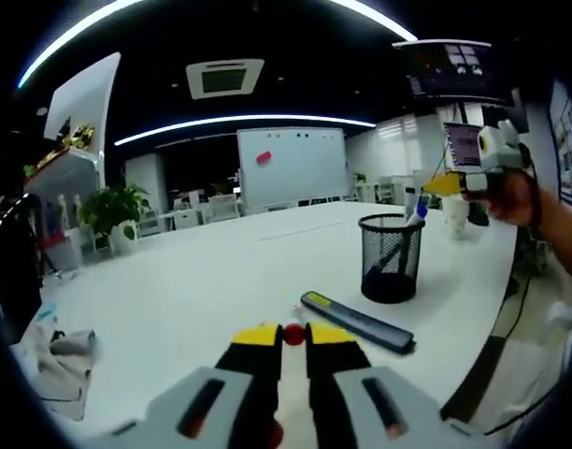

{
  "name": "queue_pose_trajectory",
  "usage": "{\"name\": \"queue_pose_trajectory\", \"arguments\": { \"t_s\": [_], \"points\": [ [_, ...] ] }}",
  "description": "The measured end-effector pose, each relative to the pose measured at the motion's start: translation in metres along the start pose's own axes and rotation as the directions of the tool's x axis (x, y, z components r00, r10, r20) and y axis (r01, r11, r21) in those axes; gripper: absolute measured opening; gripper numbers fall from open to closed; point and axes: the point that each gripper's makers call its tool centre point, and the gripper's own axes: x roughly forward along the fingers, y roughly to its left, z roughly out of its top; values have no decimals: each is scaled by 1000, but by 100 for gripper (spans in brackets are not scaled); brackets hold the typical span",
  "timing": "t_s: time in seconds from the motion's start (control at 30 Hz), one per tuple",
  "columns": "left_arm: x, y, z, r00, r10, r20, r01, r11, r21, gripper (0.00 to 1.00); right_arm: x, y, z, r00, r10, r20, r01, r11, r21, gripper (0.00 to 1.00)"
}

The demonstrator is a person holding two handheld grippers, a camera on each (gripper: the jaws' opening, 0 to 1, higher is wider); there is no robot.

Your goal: Place the scattered laser pointers and whiteboard markers into the pen holder and stack the scattered paper cups together

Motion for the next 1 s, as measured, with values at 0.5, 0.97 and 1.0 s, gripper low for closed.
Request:
{"name": "queue_pose_trajectory", "arguments": {
  "t_s": [0.5, 0.97, 1.0],
  "points": [
    [-1, 2, 17, 999, 2, 46, -2, 1000, -8, 11, -2, -6, -1, 1000, -9, -6, 9, 1000, 2, 26],
    [-4, 4, 28, 998, 6, 63, -5, 1000, -12, 11, -4, -8, -4, 1000, -14, -12, 14, 1000, 5, 26],
    [-4, 4, 28, 998, 5, 64, -5, 1000, -11, 11, -3, -9, -4, 1000, -14, -12, 14, 1000, 5, 26]
  ]
}}
